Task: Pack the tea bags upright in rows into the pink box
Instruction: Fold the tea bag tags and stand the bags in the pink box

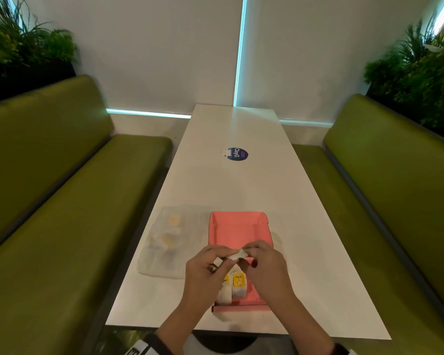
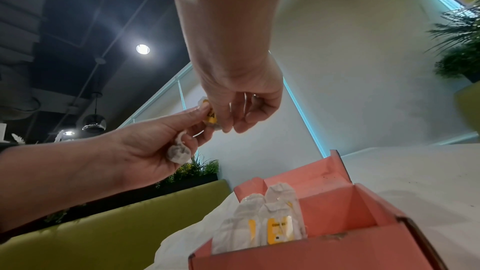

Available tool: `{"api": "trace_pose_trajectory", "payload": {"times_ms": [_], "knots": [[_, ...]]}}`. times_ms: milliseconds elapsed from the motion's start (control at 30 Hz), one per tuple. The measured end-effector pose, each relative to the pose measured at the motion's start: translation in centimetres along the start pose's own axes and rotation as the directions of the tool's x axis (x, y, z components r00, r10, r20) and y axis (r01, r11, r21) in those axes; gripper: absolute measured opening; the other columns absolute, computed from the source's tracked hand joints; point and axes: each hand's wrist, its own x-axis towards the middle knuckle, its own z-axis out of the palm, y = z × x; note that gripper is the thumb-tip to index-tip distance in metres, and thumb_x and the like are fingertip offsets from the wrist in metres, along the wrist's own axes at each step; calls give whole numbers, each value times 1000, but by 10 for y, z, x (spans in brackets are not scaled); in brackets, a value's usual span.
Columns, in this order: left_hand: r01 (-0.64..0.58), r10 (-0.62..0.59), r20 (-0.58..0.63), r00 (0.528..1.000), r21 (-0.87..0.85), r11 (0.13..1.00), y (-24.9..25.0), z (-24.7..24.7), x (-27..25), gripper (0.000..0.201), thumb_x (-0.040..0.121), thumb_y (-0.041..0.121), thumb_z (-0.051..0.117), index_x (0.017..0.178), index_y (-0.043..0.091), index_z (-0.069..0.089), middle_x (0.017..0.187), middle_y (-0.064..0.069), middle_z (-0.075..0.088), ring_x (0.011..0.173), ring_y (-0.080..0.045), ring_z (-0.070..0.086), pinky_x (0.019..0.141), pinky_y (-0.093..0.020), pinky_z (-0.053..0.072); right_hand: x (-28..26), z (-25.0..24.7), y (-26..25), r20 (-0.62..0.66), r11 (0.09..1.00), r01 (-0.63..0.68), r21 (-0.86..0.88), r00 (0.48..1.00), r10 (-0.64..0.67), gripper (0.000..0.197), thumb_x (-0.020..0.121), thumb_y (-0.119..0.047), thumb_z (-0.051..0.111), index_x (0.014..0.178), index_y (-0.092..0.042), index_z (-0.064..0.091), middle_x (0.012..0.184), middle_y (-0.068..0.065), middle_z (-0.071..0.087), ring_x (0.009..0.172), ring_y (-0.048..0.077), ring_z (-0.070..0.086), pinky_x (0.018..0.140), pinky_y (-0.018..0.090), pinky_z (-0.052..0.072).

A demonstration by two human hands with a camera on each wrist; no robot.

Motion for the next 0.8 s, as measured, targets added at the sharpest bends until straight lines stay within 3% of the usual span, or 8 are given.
{"api": "trace_pose_trajectory", "payload": {"times_ms": [100,200,300,367,433,533,667,800], "knots": [[34,-34,7,999,-25,999,2,-1,1,21,80,6,70,86,25,74,86,11,70,67,-7,63,49,-19,49,-1,0,-1,-54,998,19,55,998,-16,27,84,-13,67,111,-11,69,114,-6,62,88,0,52,74,0,35],[99,-99,4,995,-92,991,7,0,1,13,81,9,68,89,18,73,83,7,70,58,-6,60,43,-21,47,0,-1,-1,-89,987,32,157,996,-18,26,80,-7,70,106,-12,72,107,-8,64,81,1,57,72,-3,36],[151,-153,-1,988,-169,974,13,-1,1,10,82,10,67,87,17,72,74,6,69,56,-4,58,43,-21,46,-1,-4,-1,-32,935,-35,352,998,49,20,76,-7,74,88,-22,71,96,-14,65,69,1,58,70,12,47],[158,-164,-7,987,-215,964,17,-1,2,10,77,20,66,85,16,71,74,7,70,62,-4,59,50,-19,47,-2,-5,0,58,876,-116,468,993,101,13,74,-9,76,79,-19,69,92,-10,66,66,6,60,71,29,55],[166,-173,-12,985,-222,961,18,0,2,16,74,27,63,84,16,70,72,9,69,63,-4,58,51,-19,48,-3,-6,0,142,830,-182,527,982,126,11,74,-12,77,77,-14,67,93,-4,66,63,12,63,70,34,57],[211,-221,-27,975,-211,954,16,1,1,21,74,33,62,84,16,68,62,7,63,56,-6,54,42,-24,45,-4,-4,1,189,825,-208,526,974,126,12,76,-19,76,80,-13,67,93,0,65,63,10,64,68,29,55],[226,-238,-28,971,-222,949,18,4,0,26,75,35,60,86,12,65,55,7,56,48,-5,51,38,-21,42,-5,-3,-1,192,835,-195,514,975,109,8,78,-22,74,83,-17,70,93,-4,63,61,7,63,65,21,53],[260,-271,-13,963,-239,936,22,6,0,27,76,36,59,85,11,62,51,6,54,42,-5,47,36,-21,39,-5,-3,-1,245,854,-214,475,964,105,10,79,-23,73,82,-14,68,85,-6,63,59,5,62,66,23,52]]}}
